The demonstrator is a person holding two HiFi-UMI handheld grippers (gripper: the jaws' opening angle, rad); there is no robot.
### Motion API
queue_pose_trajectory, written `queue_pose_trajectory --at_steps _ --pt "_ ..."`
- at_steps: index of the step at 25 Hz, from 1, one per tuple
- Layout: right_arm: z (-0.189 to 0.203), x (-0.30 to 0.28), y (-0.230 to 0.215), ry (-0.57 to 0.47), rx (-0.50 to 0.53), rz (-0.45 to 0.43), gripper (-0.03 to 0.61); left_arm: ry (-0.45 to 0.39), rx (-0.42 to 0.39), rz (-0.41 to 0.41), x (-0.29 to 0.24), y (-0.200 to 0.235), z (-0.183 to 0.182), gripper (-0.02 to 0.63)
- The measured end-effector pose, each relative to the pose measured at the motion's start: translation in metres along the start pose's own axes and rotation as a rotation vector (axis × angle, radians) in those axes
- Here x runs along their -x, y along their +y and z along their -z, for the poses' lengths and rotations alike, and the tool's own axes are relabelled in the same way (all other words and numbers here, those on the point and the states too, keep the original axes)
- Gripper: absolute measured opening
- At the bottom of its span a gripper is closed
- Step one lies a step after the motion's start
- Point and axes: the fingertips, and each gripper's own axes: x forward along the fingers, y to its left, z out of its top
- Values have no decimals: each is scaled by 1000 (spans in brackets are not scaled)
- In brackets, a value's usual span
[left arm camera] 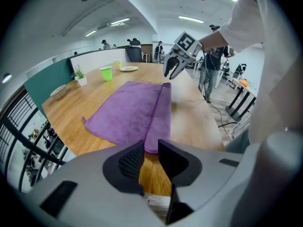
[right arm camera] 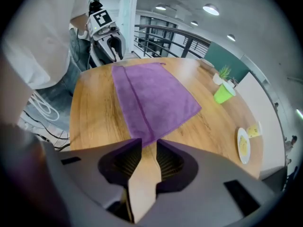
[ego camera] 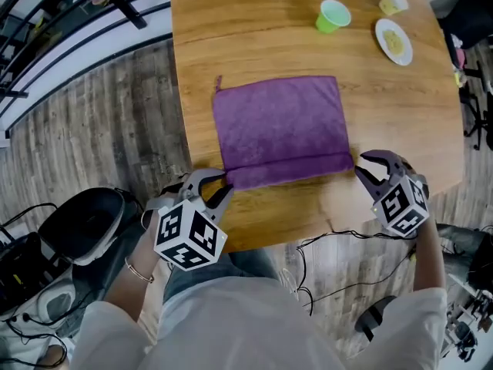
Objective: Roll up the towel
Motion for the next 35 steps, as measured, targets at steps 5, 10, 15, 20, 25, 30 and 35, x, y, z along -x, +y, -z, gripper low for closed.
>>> queue_pose_trajectory --at_steps 5,10,15,20,25,30,35 --pt "-6 -10 31 12 112 -48 98 30 -100 36 -12 -26 -3 94" --pt "-4 -23 30 18 155 -43 80 65 -137 22 -24 -30 4 94" --pt "4 -32 31 51 188 -53 56 84 -131 20 -29 -27 12 91" --pt "3 -34 28 56 183 -49 18 84 -130 18 -30 -24 12 51" --pt "3 -31 37 64 167 -82 14 89 -144 44 -25 -33 12 25" --pt "6 -20 62 53 114 -122 12 90 -115 116 -14 -52 17 25" --pt "-1 -7 62 55 94 -138 12 80 -85 117 -4 -49 13 25"
